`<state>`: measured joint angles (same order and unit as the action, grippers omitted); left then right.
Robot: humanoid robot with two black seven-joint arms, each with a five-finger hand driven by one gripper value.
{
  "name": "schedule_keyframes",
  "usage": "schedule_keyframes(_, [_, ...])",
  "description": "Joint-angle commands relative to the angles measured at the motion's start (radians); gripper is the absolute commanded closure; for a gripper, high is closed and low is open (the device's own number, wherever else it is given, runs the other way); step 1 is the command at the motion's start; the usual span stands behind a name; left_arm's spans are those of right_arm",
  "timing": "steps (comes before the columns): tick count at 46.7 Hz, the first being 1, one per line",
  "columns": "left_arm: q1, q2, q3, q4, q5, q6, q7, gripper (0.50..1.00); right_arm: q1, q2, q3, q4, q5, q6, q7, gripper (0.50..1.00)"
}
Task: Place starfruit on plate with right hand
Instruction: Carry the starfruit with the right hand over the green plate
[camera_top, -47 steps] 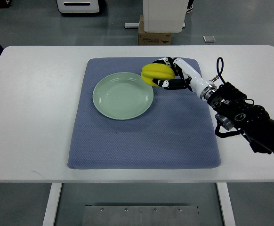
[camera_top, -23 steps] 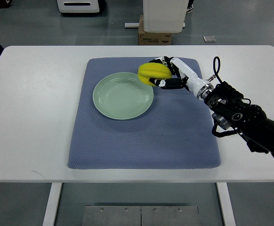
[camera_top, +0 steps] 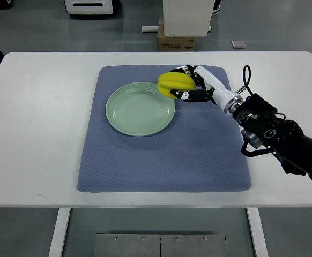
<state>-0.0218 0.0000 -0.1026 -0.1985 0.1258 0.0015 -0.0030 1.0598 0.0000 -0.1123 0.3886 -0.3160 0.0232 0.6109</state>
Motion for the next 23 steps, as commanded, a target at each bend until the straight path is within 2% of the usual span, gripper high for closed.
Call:
schedule_keyframes(1, [0.0, 0.0, 0.0, 0.001, 0.0, 0.0, 0.0, 0.5, 0.0, 0.0, 0.002, -0.001, 0.0, 0.0, 0.0, 1.0])
schedule_keyframes(10, [0.0, 0.0, 0.0, -0.001, 0.0, 0.0, 0.0, 0.5, -0.003, 0.0, 0.056, 0.003, 0.0, 0.015, 0.0, 1.0])
schedule_keyframes(18, [0.0, 0.0, 0.0, -0.001, 0.0, 0.0, 0.0, 0.5, 0.002, -0.008, 0.077, 0.007, 0.0, 0.145, 0.0, 1.0])
schedule_keyframes(23, [0.0, 0.0, 0.0, 0.001, 0.0, 0.0, 0.0, 0.5, 0.008, -0.008, 0.082, 0.009, -0.002, 0.187, 0.0, 1.0])
